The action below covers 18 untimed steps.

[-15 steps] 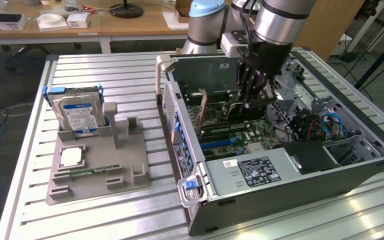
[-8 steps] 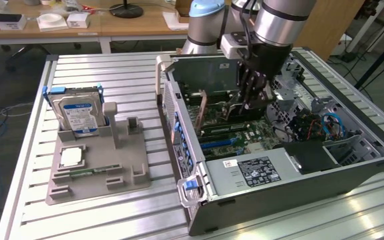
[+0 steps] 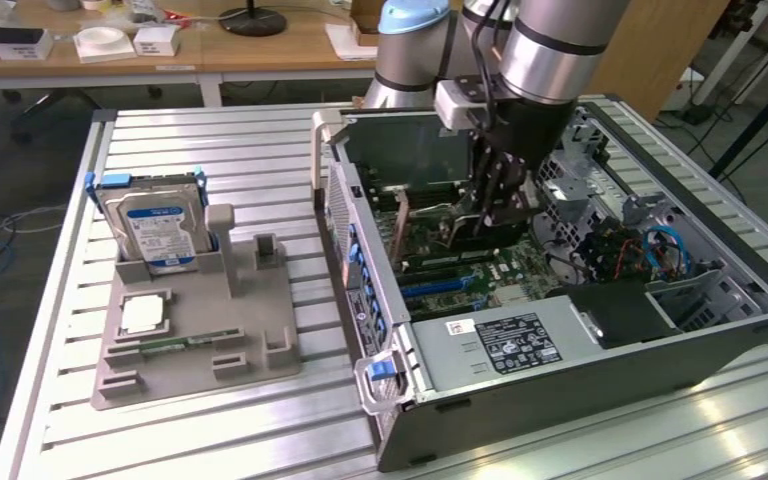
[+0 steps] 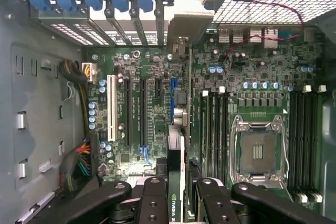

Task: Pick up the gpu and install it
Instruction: 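Insert the gpu into the slot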

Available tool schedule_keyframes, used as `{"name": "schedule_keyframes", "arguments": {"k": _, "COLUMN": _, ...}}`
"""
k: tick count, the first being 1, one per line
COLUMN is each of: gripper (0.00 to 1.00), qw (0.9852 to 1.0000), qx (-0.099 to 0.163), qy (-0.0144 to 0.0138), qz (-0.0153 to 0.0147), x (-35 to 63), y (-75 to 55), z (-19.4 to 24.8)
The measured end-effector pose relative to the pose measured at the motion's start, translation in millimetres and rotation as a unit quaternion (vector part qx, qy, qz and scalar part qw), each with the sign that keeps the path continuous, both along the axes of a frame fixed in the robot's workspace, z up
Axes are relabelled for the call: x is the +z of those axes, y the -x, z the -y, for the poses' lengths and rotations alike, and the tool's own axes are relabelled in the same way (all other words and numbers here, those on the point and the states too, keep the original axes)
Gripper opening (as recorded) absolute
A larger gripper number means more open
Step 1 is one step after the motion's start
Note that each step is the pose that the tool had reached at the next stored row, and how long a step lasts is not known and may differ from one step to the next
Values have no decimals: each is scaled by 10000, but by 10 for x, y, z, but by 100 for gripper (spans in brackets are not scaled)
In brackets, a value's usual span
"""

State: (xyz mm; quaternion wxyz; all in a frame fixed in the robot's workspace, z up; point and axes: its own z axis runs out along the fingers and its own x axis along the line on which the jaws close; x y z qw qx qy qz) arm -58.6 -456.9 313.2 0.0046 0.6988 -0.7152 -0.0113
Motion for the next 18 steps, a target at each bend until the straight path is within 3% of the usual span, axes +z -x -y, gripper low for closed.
{"name": "schedule_keyframes", "arguments": {"k": 5, "gripper": 26, "qw": 10000, "qx": 48, "qy": 23, "qz": 32, "x": -30, "y": 15, "z": 0}}
{"name": "schedule_keyframes", "arguments": {"k": 12, "gripper": 26, "qw": 10000, "qx": 49, "qy": 30, "qz": 38, "x": -39, "y": 15, "z": 0}}
{"name": "schedule_keyframes", "arguments": {"k": 15, "gripper": 26, "qw": 9999, "qx": 52, "qy": 42, "qz": 81, "x": -57, "y": 15, "z": 0}}
{"name": "schedule_keyframes", "arguments": {"k": 18, "gripper": 26, "qw": 9999, "qx": 52, "qy": 43, "qz": 81, "x": -58, "y": 15, "z": 0}}
